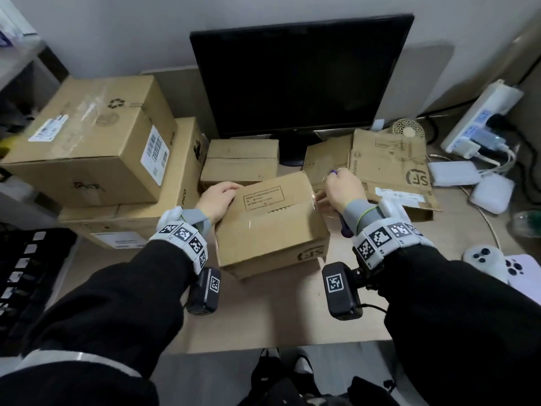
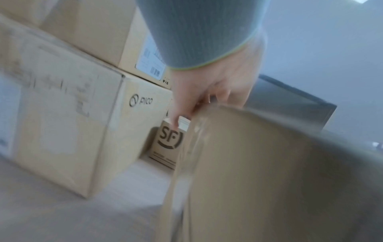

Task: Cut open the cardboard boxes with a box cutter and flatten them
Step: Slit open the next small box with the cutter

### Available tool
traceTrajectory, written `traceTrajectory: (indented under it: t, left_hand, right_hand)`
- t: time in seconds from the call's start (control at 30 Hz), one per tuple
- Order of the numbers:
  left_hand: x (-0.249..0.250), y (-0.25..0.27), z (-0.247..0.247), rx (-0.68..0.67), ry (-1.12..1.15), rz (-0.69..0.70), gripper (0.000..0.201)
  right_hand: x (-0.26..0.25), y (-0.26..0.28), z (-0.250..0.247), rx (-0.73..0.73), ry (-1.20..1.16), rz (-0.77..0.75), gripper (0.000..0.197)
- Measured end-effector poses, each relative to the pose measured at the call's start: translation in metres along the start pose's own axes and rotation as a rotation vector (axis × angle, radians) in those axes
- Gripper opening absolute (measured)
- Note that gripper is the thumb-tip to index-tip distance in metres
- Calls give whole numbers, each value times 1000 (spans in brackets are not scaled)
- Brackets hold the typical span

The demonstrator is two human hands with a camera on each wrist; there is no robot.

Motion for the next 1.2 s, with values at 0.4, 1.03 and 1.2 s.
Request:
traceTrajectory:
  t: [0.4, 1.03, 1.2]
  left_hand:
    - [86, -9, 45, -334, -598, 100, 32]
    - [56, -24, 91, -334, -726, 107, 35]
    - [48, -30, 93, -343, -678, 111, 32]
  right_hand:
    - [0, 31, 25, -402, -278, 93, 22]
    - [59, 21, 50, -452, -152, 192, 17]
    - [73, 21, 65, -454, -250, 290, 19]
Point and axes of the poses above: each hand's wrist, its own y-axis away from the middle knuckle, its own z-axis out of the palm, x = y × z, the point moved 3 cm from there along -y, towards the middle knuckle, and after that the axes turned 7 degrees about -y, right-handed, at the moved point
